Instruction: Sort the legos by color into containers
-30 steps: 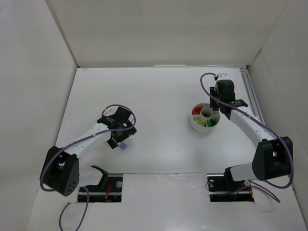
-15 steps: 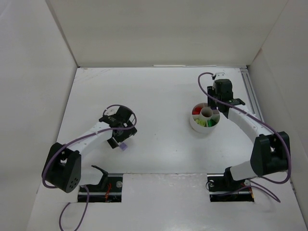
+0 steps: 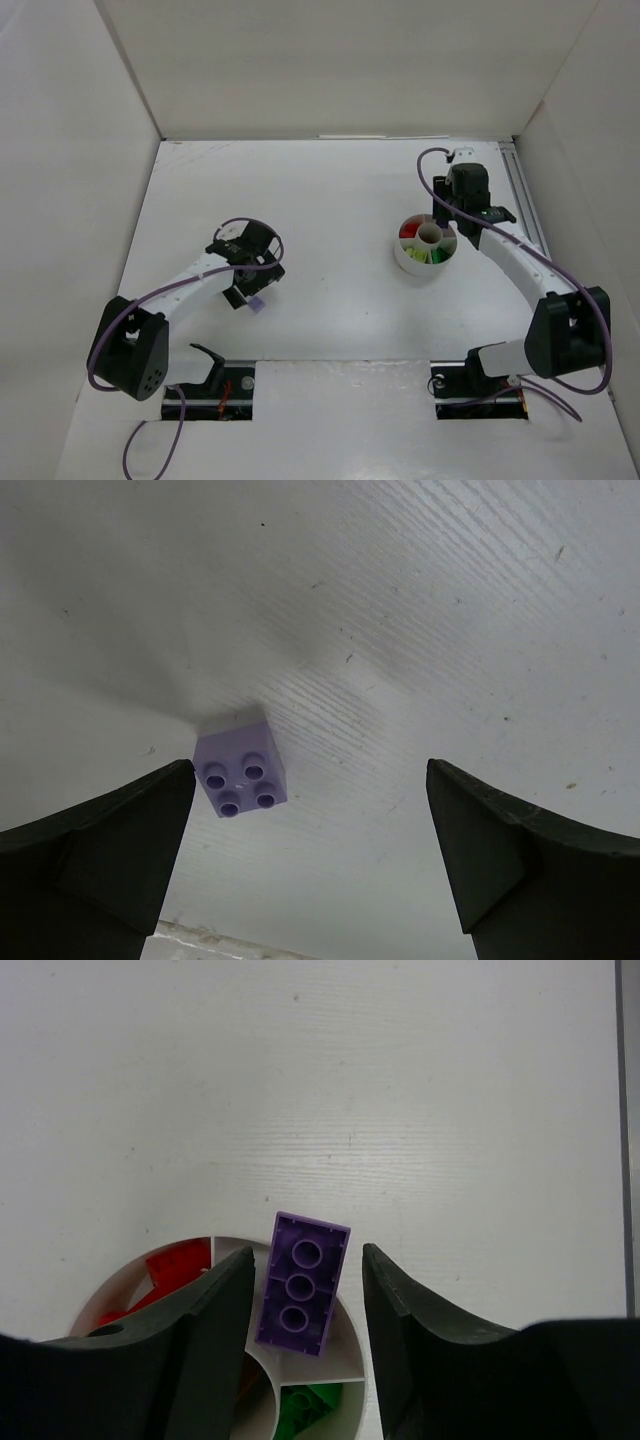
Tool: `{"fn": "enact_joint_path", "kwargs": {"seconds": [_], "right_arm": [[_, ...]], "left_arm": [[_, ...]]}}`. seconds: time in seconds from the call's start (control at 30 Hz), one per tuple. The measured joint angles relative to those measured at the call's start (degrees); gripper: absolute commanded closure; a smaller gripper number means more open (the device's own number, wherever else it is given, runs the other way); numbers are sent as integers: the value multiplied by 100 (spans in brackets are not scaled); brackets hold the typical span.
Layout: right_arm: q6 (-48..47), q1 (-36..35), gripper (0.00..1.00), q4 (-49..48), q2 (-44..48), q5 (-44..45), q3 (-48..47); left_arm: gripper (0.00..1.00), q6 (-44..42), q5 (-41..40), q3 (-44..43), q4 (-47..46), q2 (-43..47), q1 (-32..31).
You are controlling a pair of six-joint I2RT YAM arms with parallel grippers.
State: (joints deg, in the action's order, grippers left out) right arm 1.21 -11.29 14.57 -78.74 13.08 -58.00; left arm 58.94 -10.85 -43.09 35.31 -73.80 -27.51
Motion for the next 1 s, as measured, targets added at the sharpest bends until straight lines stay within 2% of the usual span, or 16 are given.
{"fn": "enact_joint_path", "kwargs": {"seconds": [0.07, 0.2, 0.27, 0.3, 0.33, 0.4, 0.47, 0.7, 0.9, 1.0], "right_arm": [[13, 0, 47, 7, -28, 26, 0], [57, 0, 39, 101, -256, 146, -2], [72, 0, 40, 160, -374, 146, -2], [72, 0, 47, 170, -420, 127, -2], [68, 0, 61, 170, -457, 107, -2], [74, -9, 71, 155, -490, 66, -2], [101, -24, 75, 146, -490, 63, -2], [2, -42, 77, 140, -212, 11, 153], [-205, -26, 77, 122, 42, -378, 417], [-295, 17, 73, 114, 42, -616, 487]], "left_arm": [[0, 11, 0, 2, -2, 2, 0], [0, 26, 0, 2, 0, 31, 0], [0, 39, 0, 2, 0, 83, 0], [0, 50, 0, 2, 0, 116, 0], [0, 55, 0, 2, 2, 149, 0], [0, 68, 0, 2, 2, 208, 0], [0, 76, -2, 2, 4, 243, 0], [0, 87, 0, 4, 9, 243, 0], [0, 76, 0, 4, 9, 243, 0], [0, 48, 0, 4, 9, 243, 0]]}}
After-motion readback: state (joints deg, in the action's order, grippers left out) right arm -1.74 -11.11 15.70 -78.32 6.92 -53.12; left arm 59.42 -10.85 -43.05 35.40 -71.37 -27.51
